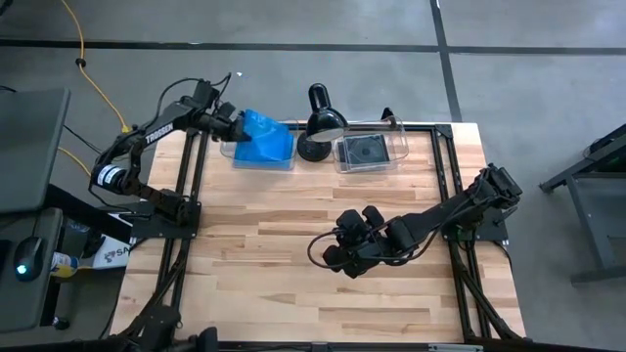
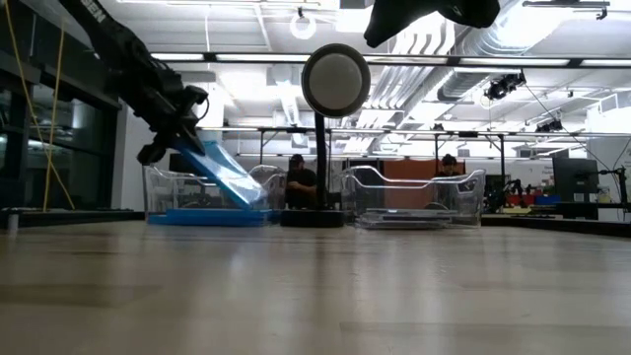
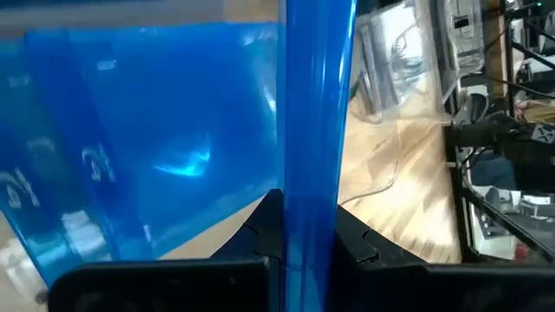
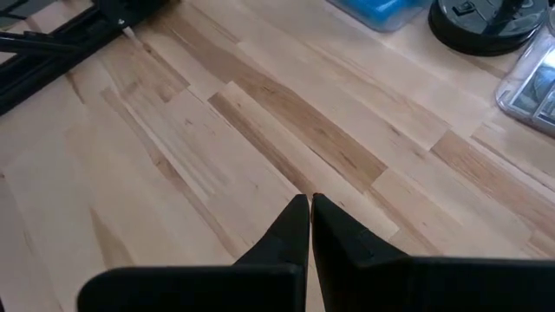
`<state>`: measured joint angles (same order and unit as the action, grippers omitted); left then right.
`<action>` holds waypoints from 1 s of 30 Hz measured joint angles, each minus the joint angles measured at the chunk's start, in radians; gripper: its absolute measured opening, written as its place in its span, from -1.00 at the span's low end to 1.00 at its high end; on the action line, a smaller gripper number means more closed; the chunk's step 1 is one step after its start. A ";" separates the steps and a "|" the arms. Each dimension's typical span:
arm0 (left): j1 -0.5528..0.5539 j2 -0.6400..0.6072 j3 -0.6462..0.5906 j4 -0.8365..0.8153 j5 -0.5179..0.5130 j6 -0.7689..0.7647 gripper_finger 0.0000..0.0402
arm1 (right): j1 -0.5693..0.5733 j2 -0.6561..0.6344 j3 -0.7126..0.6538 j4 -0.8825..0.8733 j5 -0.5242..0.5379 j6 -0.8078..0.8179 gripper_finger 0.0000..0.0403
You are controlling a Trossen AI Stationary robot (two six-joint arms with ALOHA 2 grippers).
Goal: Pick & place jewel cases by type
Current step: Put the blue CD case into the left transparent bin
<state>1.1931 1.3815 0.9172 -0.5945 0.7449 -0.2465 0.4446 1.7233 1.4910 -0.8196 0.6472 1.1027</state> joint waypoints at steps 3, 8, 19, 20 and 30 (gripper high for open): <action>0.000 0.000 -0.038 0.020 0.010 -0.014 -0.87 | 0.000 0.000 0.000 0.000 0.001 0.000 -1.00; 0.000 0.000 -0.099 0.106 0.038 -0.045 -0.84 | -0.001 0.000 0.000 0.000 0.008 0.001 -1.00; -0.002 0.000 -0.130 0.152 0.008 -0.018 -0.69 | -0.013 0.000 0.000 0.000 -0.002 0.001 -1.00; -0.002 0.000 -0.130 0.158 0.007 -0.010 -0.69 | -0.014 0.000 0.000 0.000 -0.005 0.001 -1.00; -0.002 0.000 -0.130 0.158 0.027 0.049 -0.64 | -0.026 0.000 0.000 0.000 -0.014 -0.001 -1.00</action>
<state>1.1912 1.3811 0.7872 -0.4369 0.7717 -0.1977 0.4183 1.7233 1.4910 -0.8192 0.6334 1.1015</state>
